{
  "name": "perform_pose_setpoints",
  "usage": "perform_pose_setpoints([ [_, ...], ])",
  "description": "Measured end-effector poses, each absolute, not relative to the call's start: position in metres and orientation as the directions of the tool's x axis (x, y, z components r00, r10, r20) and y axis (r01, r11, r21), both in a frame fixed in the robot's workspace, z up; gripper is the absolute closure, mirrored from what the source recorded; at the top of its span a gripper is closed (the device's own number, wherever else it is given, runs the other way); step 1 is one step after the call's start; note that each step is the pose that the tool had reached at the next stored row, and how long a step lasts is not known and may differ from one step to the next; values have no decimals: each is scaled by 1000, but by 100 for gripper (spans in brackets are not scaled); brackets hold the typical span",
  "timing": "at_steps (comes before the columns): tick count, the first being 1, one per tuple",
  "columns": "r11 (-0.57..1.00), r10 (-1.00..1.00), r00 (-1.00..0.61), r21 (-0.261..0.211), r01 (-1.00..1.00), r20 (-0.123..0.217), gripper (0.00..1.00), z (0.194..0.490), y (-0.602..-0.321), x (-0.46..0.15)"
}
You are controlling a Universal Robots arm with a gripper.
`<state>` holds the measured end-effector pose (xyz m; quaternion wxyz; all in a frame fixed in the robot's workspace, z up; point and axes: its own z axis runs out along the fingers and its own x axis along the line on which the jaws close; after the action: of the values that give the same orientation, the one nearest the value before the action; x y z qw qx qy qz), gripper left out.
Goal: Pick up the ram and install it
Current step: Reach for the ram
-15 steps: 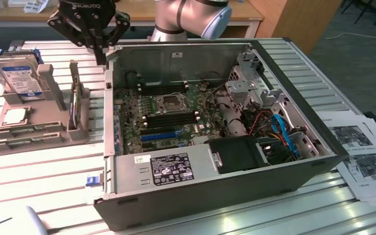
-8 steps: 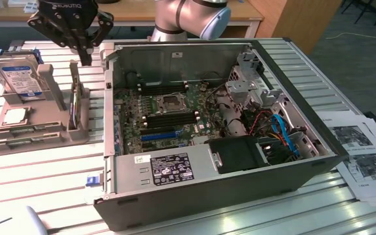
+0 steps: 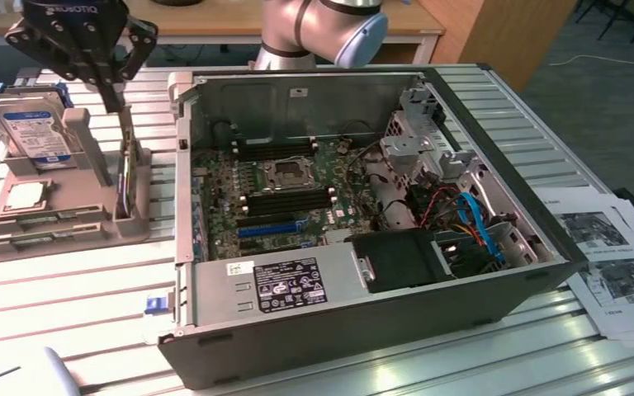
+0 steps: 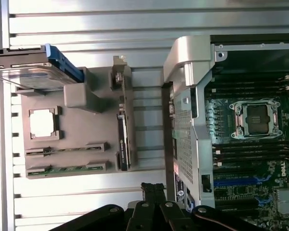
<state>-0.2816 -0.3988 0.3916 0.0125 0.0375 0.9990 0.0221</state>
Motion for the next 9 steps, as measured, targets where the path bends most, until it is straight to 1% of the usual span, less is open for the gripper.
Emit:
perform_pose_setpoints([
  [9, 996, 75, -997, 45, 74, -23, 90, 391, -399, -318],
])
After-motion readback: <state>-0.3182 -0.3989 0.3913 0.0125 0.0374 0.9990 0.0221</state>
